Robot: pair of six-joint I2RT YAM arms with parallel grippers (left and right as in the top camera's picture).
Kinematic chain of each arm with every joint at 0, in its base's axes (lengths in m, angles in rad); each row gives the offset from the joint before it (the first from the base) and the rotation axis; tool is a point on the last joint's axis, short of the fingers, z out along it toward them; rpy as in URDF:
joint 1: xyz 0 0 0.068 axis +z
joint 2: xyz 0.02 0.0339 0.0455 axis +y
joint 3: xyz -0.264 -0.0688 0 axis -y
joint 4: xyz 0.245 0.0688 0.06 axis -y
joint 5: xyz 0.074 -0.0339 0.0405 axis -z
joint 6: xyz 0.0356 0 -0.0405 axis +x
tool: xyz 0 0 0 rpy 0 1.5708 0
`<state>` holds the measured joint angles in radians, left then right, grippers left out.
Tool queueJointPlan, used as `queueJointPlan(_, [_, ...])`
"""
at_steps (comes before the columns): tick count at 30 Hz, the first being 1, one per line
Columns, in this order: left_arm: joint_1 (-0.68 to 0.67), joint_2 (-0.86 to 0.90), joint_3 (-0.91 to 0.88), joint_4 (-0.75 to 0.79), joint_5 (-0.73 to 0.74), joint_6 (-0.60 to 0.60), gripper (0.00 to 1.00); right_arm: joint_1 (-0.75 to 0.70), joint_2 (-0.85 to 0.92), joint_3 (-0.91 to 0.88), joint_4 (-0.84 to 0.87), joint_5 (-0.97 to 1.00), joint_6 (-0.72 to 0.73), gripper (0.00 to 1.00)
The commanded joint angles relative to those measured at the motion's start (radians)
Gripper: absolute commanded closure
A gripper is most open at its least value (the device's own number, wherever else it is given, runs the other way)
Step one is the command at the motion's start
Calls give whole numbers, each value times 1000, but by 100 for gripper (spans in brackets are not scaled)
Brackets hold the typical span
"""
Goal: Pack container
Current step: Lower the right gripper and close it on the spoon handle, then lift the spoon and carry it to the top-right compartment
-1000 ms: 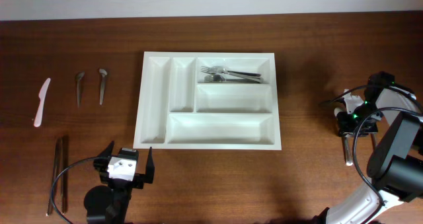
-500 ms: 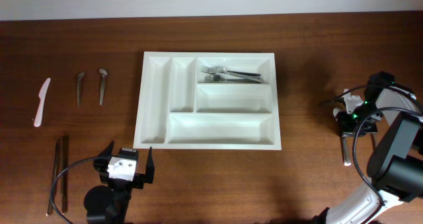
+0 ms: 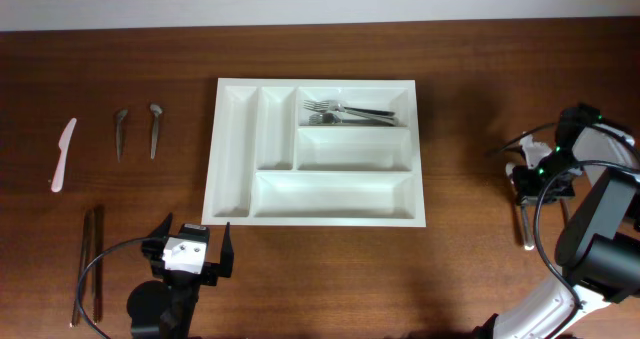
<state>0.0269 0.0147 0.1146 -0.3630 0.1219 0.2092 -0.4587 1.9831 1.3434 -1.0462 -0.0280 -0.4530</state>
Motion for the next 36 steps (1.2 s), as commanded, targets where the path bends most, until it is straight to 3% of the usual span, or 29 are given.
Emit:
queueJointPlan(1, [5,-8,-4,-1,-7,13,1,0,6,96,-47,-14,-3,96])
queueJointPlan(8, [5,-8,-4,-1,-7,13,1,89,6,289,-155,-17,-3,96])
queueJointPlan(15, [5,-8,-4,-1,-7,13,1,305,6,460,-162,-17,-52,95])
queueJointPlan(25, [5,-8,-4,-1,-7,13,1,620,7,466,-2,-17,-187,88])
queueJointPlan(36, [5,-8,-4,-1,-7,13,1,813,43,466,41,-13,-216,88])
